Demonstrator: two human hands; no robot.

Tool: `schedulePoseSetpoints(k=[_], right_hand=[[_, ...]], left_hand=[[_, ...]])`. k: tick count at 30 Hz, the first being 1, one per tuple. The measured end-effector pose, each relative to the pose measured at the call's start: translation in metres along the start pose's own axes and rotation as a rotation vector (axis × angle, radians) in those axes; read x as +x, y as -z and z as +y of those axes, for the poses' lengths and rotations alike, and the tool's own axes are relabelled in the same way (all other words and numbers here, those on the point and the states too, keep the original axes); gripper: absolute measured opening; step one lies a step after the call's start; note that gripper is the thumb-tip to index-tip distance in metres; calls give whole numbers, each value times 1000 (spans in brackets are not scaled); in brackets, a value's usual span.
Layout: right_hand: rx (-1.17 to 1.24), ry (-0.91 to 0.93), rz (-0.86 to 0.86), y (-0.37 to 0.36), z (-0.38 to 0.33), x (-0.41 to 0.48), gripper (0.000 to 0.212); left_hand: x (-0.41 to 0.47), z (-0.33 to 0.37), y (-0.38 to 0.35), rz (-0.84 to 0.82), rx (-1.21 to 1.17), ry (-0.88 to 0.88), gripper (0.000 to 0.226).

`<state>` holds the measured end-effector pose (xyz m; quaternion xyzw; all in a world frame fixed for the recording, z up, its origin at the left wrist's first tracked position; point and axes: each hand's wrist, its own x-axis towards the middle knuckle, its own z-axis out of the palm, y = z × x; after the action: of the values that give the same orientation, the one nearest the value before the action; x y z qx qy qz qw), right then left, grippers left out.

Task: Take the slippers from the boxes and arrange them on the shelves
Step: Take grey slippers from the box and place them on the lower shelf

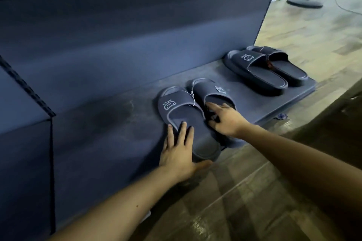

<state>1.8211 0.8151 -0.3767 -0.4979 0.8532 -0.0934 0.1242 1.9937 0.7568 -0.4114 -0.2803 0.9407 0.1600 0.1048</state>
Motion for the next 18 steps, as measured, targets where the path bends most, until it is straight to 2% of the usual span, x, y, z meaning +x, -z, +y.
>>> schedulePoseSetpoints(k=[4,7,8,13,18], right_hand=[[-61,-30,-30,6,23,-15,56],[-152,-53,-98,12,42,-29,86],[-187,-57,-123,12,49,-30,88],[-192,-101,-115,11,74,-5,60],[-127,-130,-113,14,88,29,55]], left_hand=[[22,4,10,34,-81,-10,105],[36,6,14,34,-36,-49,98],[40,8,15,40,-9,-62,94],[62,27,16,117,35,-93,76],[93,53,19,157,78,-48,72]])
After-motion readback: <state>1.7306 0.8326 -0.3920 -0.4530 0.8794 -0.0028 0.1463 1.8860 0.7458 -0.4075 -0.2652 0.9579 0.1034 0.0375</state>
